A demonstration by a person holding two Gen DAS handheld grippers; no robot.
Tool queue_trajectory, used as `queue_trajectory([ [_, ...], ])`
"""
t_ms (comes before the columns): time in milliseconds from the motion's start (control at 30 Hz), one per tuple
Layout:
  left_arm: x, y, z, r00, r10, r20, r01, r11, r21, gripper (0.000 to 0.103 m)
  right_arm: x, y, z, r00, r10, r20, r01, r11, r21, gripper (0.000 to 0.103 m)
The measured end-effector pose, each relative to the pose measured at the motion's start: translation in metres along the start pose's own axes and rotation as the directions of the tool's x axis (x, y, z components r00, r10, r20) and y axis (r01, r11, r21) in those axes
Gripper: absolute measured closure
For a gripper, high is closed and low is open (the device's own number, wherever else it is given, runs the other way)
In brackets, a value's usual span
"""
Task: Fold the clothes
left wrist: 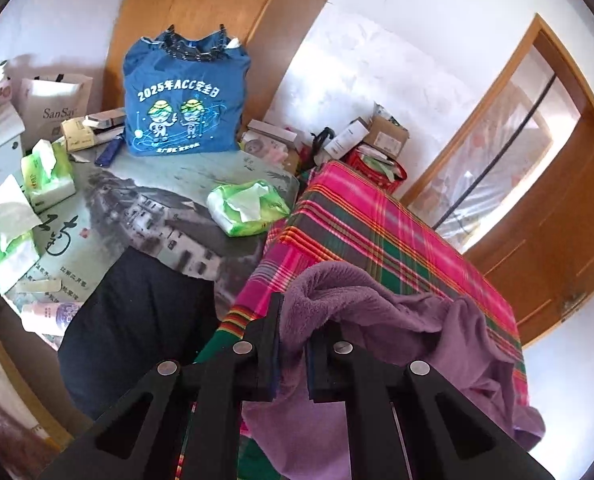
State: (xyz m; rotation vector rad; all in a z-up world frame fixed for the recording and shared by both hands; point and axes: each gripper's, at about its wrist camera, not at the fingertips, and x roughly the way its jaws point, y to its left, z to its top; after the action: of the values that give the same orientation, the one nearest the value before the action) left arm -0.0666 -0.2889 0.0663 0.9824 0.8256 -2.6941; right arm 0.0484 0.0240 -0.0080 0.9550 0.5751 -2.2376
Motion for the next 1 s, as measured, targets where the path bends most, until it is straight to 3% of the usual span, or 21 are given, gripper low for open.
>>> queue_trajectory([
  [433, -0.009, 0.016, 0.009, 0.999, 0.030, 0.032, -0.028, 0.997, -0.065, 0.094, -0.011, -0.060, -0.019, 0.998, -0.055, -0.036, 0.058, 0.994, 0.093, 0.054],
  [600, -0.014, 0.021, 0.016, 0.998, 0.045, 0.044, -0.041, 0.994, -0.097, 0.094, -0.015, -0.082, -0.028, 0.999, -0.024, -0.048, 0.032, 0.986, 0.164, 0.054],
  [833, -0.022, 0.019, 0.023, 0.997, 0.045, 0.056, -0.038, 0.993, -0.112, 0.094, -0.011, -0.069, -0.024, 0.999, -0.027, -0.034, 0.030, 0.994, 0.103, 0.054],
  [900, -0.023, 0.019, 0.023, 0.997, 0.049, 0.055, -0.043, 0.992, -0.118, 0.094, -0.007, -0.072, -0.023, 0.999, -0.004, -0.032, 0.008, 0.994, 0.114, 0.056],
  [1000, -0.022, 0.023, 0.021, 0.998, 0.055, 0.044, -0.049, 0.990, -0.135, 0.094, -0.005, -0.071, -0.021, 0.999, 0.019, -0.030, -0.015, 0.994, 0.112, 0.066],
])
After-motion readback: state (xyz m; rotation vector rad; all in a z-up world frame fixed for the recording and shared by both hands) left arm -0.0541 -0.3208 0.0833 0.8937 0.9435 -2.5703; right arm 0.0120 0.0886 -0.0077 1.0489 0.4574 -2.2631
